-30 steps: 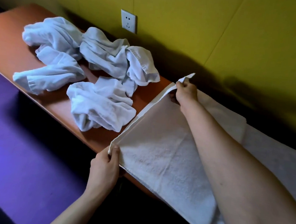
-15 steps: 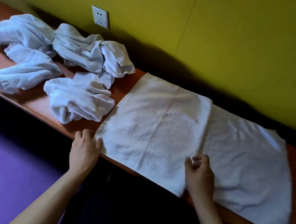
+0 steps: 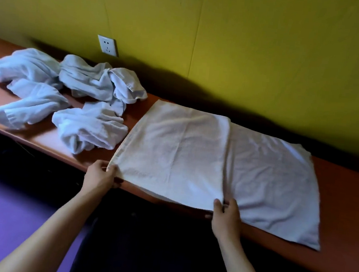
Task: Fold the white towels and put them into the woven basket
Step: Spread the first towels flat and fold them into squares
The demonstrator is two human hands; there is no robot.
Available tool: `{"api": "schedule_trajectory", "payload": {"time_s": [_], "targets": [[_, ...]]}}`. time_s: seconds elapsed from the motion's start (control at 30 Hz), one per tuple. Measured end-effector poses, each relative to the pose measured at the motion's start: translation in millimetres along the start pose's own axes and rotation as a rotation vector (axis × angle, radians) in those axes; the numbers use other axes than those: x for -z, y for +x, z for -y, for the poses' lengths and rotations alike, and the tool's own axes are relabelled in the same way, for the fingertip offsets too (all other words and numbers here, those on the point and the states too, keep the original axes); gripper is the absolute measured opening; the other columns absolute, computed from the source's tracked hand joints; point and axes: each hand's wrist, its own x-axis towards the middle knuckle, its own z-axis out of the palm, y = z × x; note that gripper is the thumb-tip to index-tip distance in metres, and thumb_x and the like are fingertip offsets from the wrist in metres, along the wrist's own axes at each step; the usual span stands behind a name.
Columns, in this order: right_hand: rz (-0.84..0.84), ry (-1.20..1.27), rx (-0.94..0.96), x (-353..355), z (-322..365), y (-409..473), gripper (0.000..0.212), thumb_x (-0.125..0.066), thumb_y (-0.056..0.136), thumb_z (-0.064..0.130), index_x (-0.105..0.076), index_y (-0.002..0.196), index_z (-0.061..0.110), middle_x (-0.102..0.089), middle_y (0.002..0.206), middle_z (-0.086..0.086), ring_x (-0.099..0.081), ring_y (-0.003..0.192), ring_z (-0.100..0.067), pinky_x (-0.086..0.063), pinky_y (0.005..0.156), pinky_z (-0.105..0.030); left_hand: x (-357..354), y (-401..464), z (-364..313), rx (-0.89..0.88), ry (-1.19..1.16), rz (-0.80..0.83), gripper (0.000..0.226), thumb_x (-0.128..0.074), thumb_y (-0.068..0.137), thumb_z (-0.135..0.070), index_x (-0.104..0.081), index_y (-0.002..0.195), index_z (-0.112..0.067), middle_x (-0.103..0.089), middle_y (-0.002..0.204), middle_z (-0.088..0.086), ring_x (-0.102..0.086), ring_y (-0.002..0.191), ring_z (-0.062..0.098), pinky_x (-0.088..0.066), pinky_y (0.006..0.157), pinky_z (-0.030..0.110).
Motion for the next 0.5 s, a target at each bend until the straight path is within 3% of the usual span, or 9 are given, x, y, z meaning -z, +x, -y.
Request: {"api": "schedule_trajectory", "payload": {"time_s": [0.1,0.17,0.3,0.43,0.5], "targets": [[-0.081,0.148,0.014,18.0,-10.9,-6.4,0.013,-0.055,0.100,0.016,-0.055,0.099,0.003,-0.064,0.062,-0.006,-0.061,0.042,-0.009,-0.053,0.059,-0.039,6.2,-26.8,1.6,0.012,-0.135,0.000,0.018,-0.062,0.098,-0.015,-0.062,0.104,0.002,-0.071,0.093,0.020,-0.072,0.058,0.025,-0.057,0.047,0.026],[-0.108,0.186,0.028,32.0,-17.9,-11.5,0.012,-0.056,0.100,0.015,-0.058,0.098,0.003,-0.064,0.061,-0.008,-0.059,0.041,-0.008,-0.052,0.055,-0.037,10.0,-47.6,5.8,0.031,-0.231,0.010,0.018,-0.063,0.097,-0.011,-0.060,0.105,0.005,-0.067,0.098,0.022,-0.071,0.064,0.026,-0.057,0.048,0.024],[-0.121,0.208,0.070,56.3,-35.4,-26.6,0.009,-0.056,0.099,0.011,-0.059,0.099,0.003,-0.065,0.063,-0.007,-0.058,0.040,-0.007,-0.052,0.053,-0.036,19.4,-94.2,16.3,0.030,-0.320,0.026,0.021,-0.063,0.094,-0.002,-0.055,0.114,-0.001,-0.067,0.096,0.019,-0.069,0.058,0.019,-0.061,0.053,0.028],[-0.092,0.321,0.061,68.2,-47.2,-38.7,0.017,-0.057,0.098,0.005,-0.057,0.109,0.018,-0.065,0.070,-0.009,-0.056,0.039,-0.010,-0.048,0.042,-0.021,21.7,-119.0,27.2,-0.022,-0.344,0.115,0.029,-0.060,0.095,0.004,-0.059,0.119,-0.012,-0.070,0.095,0.016,-0.069,0.067,0.019,-0.063,0.059,0.029],[-0.073,0.341,0.082,71.2,-46.6,-39.0,0.014,-0.057,0.098,0.005,-0.062,0.104,0.016,-0.066,0.073,-0.007,-0.058,0.041,-0.009,-0.048,0.042,-0.019,21.9,-123.5,30.4,-0.064,-0.260,0.157,0.028,-0.061,0.093,0.004,-0.068,0.115,-0.011,-0.068,0.089,0.015,-0.066,0.060,0.011,-0.058,0.057,0.020]]}}
